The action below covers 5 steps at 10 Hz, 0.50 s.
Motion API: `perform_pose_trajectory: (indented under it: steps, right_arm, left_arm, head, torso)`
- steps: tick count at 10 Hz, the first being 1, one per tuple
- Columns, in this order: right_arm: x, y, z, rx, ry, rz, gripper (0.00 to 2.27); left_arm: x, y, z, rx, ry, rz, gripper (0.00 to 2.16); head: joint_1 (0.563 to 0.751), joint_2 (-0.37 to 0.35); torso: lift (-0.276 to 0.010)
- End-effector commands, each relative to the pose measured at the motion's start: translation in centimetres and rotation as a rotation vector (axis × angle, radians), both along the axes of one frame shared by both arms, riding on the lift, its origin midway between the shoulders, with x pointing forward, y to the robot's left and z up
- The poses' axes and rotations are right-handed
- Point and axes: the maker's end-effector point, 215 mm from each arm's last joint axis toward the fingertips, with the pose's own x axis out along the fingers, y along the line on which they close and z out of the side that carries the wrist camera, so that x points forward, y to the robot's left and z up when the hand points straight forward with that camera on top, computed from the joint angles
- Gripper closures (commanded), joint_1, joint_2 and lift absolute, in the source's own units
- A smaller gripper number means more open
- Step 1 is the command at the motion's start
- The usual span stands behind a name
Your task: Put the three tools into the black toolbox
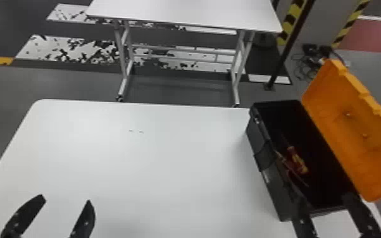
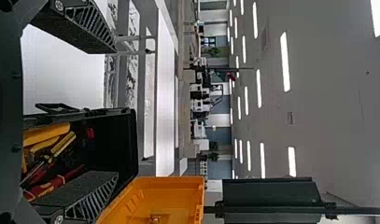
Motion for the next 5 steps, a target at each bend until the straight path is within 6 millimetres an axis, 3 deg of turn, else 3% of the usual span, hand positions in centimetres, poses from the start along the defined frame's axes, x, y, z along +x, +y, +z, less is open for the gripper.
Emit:
perform_pose_trajectory:
  steps: [1, 5]
  right_arm:
    - [-0.1, 0.4, 0.4, -0.002, -0.013, 0.004, 0.07]
    - [-0.4, 1.9, 0.6, 0.009, -0.023, 0.015, 0.07]
  left_arm:
    - [-0.1, 0.0, 0.1, -0.001, -0.002, 0.0, 0.06]
    - [-0.3, -0.6, 0.1, -0.006, -0.006, -0.013, 0.06]
  head:
    - [0.695, -0.086]
    - [0.695, -0.062]
  torso:
    - [-0.051]
    - [-0.051]
